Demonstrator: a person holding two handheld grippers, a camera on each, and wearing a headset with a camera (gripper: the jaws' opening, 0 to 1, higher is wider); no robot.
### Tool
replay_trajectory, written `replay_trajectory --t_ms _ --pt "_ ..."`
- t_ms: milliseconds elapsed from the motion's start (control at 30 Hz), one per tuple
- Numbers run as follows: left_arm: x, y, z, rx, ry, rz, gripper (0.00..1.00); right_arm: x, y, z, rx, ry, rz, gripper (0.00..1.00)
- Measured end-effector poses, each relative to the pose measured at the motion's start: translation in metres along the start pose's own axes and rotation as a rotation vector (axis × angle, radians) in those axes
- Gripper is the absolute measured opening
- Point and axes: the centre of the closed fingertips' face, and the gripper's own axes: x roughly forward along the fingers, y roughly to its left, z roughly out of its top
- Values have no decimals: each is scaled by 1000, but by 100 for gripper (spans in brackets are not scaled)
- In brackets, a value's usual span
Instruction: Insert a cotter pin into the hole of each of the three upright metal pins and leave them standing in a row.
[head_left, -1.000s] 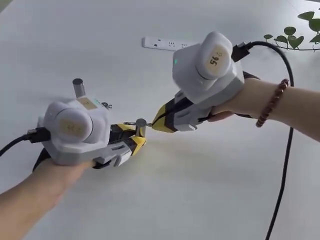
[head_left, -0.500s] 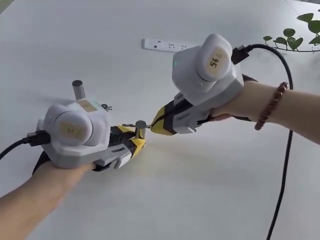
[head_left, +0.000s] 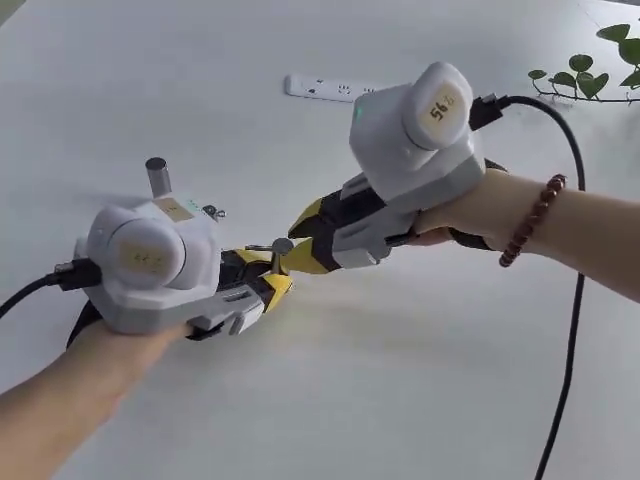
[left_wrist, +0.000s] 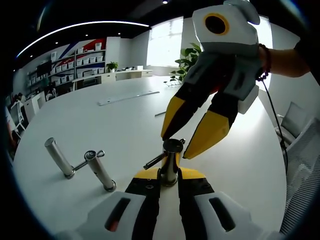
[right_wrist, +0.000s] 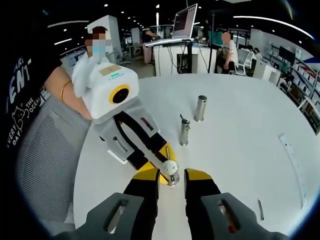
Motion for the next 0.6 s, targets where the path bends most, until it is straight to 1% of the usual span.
replay_trajectory --t_ms 167,367,433,533,600 --pt "0 0 0 -5 -2 1 11 6 0 4 -13 -16 0 14" --pt "0 0 0 -5 -3 3 11 10 1 1 -46 0 2 11" --pt "0 1 0 -7 -4 4 11 10 3 2 -55 -6 8 9" --pt "0 1 0 -7 -5 6 11 11 1 2 -59 -11 4 9" --pt "1 2 0 -9 -8 9 11 11 -1 2 -40 -19 -2 9"
